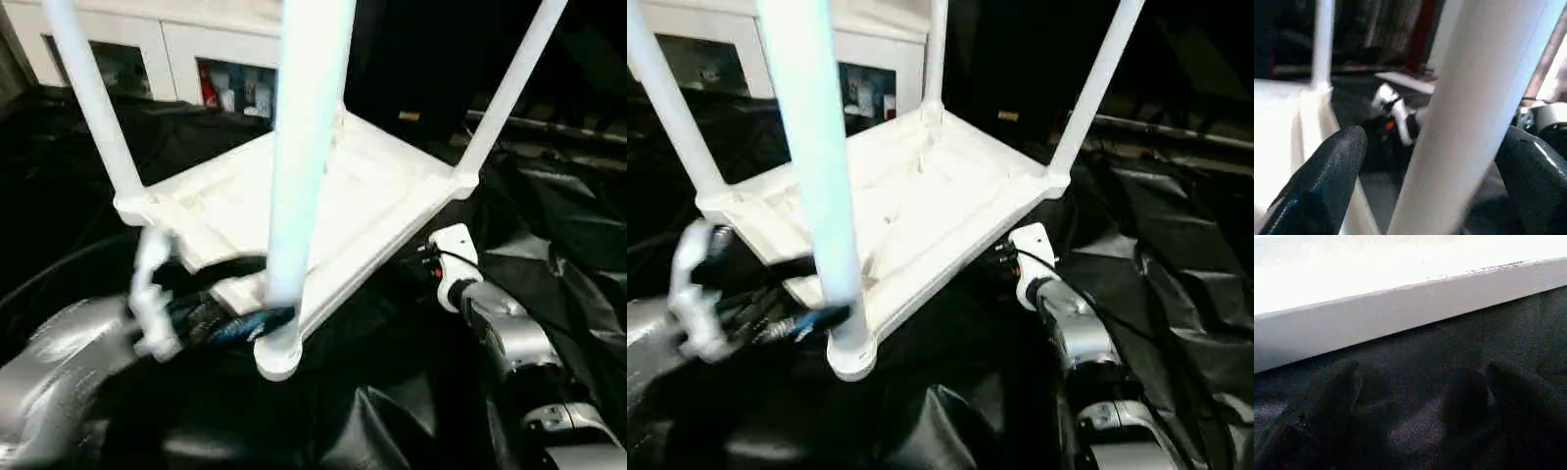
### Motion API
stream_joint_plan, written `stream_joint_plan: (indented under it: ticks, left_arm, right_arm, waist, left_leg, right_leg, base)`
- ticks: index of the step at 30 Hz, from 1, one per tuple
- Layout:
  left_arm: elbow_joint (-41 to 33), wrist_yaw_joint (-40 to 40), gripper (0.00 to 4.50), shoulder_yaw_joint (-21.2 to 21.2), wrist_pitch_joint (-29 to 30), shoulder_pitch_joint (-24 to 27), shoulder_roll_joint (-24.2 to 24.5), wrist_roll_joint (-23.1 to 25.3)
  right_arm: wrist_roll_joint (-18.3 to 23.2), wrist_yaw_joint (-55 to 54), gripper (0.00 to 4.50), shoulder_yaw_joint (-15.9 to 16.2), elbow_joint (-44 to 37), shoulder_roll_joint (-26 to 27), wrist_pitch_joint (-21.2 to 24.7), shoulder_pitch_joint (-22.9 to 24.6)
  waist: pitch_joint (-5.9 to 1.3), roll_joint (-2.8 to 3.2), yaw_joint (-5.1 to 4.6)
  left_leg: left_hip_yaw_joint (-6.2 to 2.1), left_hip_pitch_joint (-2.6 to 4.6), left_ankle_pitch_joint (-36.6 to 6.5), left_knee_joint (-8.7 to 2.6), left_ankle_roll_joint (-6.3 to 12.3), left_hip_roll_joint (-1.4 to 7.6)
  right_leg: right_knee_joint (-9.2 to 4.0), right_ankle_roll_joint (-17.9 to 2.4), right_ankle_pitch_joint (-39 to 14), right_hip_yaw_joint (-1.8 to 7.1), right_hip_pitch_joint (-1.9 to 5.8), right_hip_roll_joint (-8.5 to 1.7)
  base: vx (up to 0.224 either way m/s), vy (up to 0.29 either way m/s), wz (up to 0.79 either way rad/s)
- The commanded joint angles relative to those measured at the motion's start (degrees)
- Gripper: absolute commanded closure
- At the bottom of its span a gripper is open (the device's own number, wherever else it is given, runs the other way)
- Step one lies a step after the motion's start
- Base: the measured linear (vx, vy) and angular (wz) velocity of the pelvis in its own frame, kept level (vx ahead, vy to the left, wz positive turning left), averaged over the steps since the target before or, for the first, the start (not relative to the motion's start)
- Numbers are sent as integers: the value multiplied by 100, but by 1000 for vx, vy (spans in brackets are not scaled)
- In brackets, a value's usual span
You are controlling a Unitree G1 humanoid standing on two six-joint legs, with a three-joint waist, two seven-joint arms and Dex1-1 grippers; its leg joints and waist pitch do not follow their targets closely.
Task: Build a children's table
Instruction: Rotate table base
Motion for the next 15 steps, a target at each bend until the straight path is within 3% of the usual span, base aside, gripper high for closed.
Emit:
stream_joint_plan:
  ticks: [1, 5, 10, 13, 15]
  left_arm:
    - [-12, -108, 3, -162, 109, -191, -91, -276]
    - [-225, -468, 3, -235, 613, -256, 29, -915]
    - [-412, -728, 3, -320, 984, -79, 362, -1054]
    - [-544, -752, 3, -313, 1274, 16, 543, -1347]
    - [-626, -754, 3, -290, 1391, 59, 617, -1504]
  right_arm:
    - [-98, -13, 0, 61, 269, -25, -15, -100]
    - [-135, -32, 0, 52, 439, -17, -67, -239]
    - [-150, -17, 0, 42, 577, -58, -133, -338]
    - [-162, 6, 0, 58, 759, -81, -232, -421]
    - [-186, 28, 0, 81, 890, -86, -289, -496]
  waist:
    - [-361, 69, 28]
    - [-364, 49, 16]
    - [-335, 31, -4]
    - [-326, 35, -7]
    - [-323, 8, -16]
  left_leg:
    - [-137, 81, -924, -393, -150, 294]
    - [-130, 66, -922, -382, -146, 280]
    - [-130, 66, -942, -387, -123, 291]
    - [-124, 79, -971, -393, -145, 288]
    - [-123, 76, -1036, -394, -164, 289]
  right_leg:
    - [-410, -972, -934, 347, 263, -464]
    - [-398, -1058, -878, 344, 274, -459]
    - [-405, -982, -1054, 344, 262, -445]
    - [-408, -997, -1039, 341, 243, -433]
    - [-404, -993, -1102, 340, 246, -435]
  base:
    - [0, 0, 0]
    - [0, 0, 0]
    - [0, 0, 0]
    - [0, 0, 0]
    - [0, 0, 0]
